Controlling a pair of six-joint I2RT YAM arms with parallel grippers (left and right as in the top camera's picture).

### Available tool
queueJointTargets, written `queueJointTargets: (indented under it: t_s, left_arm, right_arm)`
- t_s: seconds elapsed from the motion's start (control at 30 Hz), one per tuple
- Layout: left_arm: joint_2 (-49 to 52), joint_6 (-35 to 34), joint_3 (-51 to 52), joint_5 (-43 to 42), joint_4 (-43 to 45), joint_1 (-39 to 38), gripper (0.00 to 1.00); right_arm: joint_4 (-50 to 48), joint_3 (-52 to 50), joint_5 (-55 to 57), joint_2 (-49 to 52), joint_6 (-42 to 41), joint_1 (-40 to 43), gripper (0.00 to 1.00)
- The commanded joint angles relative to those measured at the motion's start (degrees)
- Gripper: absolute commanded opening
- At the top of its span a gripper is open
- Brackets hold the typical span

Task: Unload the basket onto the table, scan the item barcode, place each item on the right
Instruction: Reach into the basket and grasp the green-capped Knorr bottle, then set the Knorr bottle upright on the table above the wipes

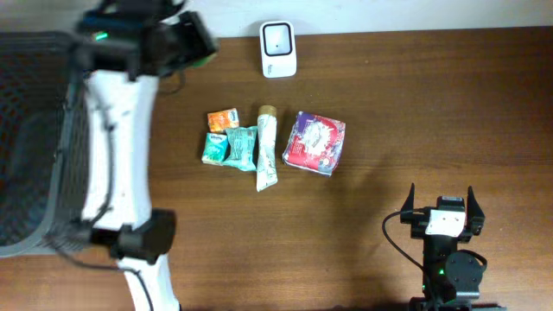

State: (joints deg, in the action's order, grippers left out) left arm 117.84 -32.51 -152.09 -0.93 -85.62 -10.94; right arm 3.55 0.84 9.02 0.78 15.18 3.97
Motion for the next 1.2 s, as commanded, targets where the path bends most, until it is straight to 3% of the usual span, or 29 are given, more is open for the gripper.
queueJointTargets:
  t_s: [0.0,0.13,0.23,0.43,0.5,0.53,0.57,0.63,0.73,0.8,0.9,1.03,1.07,1.1,1.17]
  left_arm:
    - [10.7,0.9,-0.3,2.9,8.3,-6.4,0.37]
    - [26.7,0.9,-0.2,6.8,13.2,-10.8,0.43]
    - [29.7,0.9,-0.2,8.4,11.8,-10.8,0.5]
    - [32.9,0.9,-0.2,11.0,4.9,-10.8,0.53]
    - [33.0,0.9,-0.2,11.0,4.3,-10.8,0.62]
    - [33.0,0.9,-0.2,11.0,4.4,-10.8,0.73]
    - [33.0,0.9,-0.2,11.0,4.5,-10.8,0.74]
    - [33.0,0.9,-0.2,11.1,5.4,-10.6,0.89]
    - [33.0,0.9,-2.5,10.8,4.2,-8.9,0.93]
    - [32.6,0.9,-8.6,10.8,-0.4,-7.7,0.95]
    - [29.6,0.9,-26.0,10.8,-10.3,-6.5,1.0]
    - [18.3,6.2,-27.5,7.7,-11.1,-6.5,0.99]
    - [15.3,12.9,-27.5,3.9,-11.1,-6.5,0.99]
    - [13.6,15.3,-27.4,2.1,-11.1,-6.5,0.99]
    - [8.7,15.5,-23.6,2.2,-11.1,-6.5,0.99]
  right_arm:
    - [0.1,-0.5,0.7,-0.3,0.0,-0.1,0.99]
    - [0.1,-0.5,0.7,-0.3,0.0,-0.1,0.99]
    - [0.1,-0.5,0.7,-0.3,0.0,-0.1,0.98]
    - [0.1,-0.5,0.7,-0.3,0.0,-0.1,0.98]
    - [0.1,-0.5,0.7,-0.3,0.0,-0.1,0.99]
    - [0.1,-0.5,0.7,-0.3,0.0,-0.1,0.99]
    - [0.1,-0.5,0.7,-0.3,0.0,-0.2,0.99]
    - [0.1,-0.5,0.7,-0.3,0.0,-0.1,0.99]
    - [0.1,-0.5,0.7,-0.3,0.0,-0.1,0.98]
    - [0.1,-0.5,0.7,-0.3,0.0,-0.1,0.98]
    - [0.1,-0.5,0.7,-0.3,0.0,-0.2,0.98]
    - [0.1,-0.5,0.7,-0.3,0.0,-0.1,0.98]
    - [0.1,-0.5,0.7,-0.3,0.0,-0.1,0.99]
    - [0.1,-0.5,0.7,-0.3,0.0,-0.1,0.98]
    - [0.1,-0.5,0.7,-0.3,0.0,-0.1,0.99]
